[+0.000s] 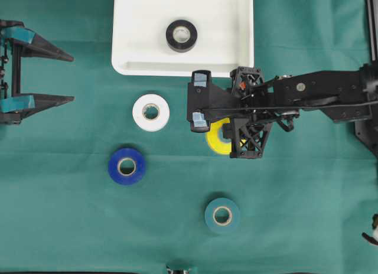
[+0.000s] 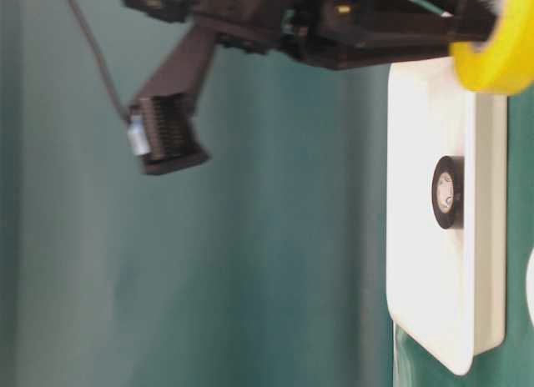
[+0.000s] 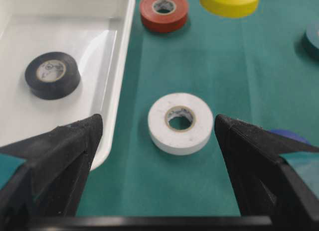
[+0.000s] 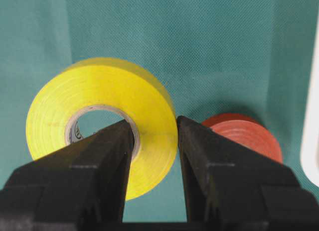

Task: Pick up the tape from a random location and place it into the white case.
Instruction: 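Close the right gripper on the yellow tape roll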

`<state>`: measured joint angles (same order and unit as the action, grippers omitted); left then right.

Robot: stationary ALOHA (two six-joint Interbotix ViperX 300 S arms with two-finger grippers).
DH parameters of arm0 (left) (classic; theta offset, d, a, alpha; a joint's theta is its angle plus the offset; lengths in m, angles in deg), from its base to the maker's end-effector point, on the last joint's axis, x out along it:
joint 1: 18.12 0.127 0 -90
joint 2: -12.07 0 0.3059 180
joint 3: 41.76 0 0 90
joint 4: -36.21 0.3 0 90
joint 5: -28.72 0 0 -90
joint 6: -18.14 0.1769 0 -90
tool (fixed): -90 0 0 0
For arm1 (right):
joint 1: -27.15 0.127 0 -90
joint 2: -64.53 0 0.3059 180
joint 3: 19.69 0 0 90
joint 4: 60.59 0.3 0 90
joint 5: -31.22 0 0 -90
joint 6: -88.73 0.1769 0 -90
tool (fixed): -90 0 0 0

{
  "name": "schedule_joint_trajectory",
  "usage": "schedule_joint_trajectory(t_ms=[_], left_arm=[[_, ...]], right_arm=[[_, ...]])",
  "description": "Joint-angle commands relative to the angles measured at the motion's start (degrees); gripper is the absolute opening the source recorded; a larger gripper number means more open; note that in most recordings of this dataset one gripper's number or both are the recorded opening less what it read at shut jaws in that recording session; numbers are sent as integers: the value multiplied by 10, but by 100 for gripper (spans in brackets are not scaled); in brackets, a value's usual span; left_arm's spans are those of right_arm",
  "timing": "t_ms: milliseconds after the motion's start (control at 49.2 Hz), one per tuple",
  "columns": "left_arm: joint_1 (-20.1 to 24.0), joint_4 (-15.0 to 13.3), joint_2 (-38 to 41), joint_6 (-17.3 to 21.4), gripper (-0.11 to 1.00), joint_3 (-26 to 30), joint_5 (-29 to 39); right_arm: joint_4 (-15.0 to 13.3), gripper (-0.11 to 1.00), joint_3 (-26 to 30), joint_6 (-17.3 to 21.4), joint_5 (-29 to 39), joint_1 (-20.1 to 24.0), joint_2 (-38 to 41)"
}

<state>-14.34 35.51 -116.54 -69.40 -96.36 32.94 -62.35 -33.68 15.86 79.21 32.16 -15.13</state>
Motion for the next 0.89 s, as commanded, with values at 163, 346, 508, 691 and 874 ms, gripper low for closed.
schedule_joint_trajectory(t_ms=[163,346,508,691,874], left_arm=[[2,-1,4,-1,97,6,-3],[2,-1,4,-1,97,6,1],[2,-1,4,-1,97,6,2],[2,-1,4,-1,97,6,3],[2,-1,4,-1,97,6,2]], right_arm=[[-1,30,66,2,86,3,-40],[-1,30,93,3,121,8,-51],[-1,30,94,3,123,9,-51],[-1,30,94,3,123,9,-51],[-1,30,94,3,124,9,-51]])
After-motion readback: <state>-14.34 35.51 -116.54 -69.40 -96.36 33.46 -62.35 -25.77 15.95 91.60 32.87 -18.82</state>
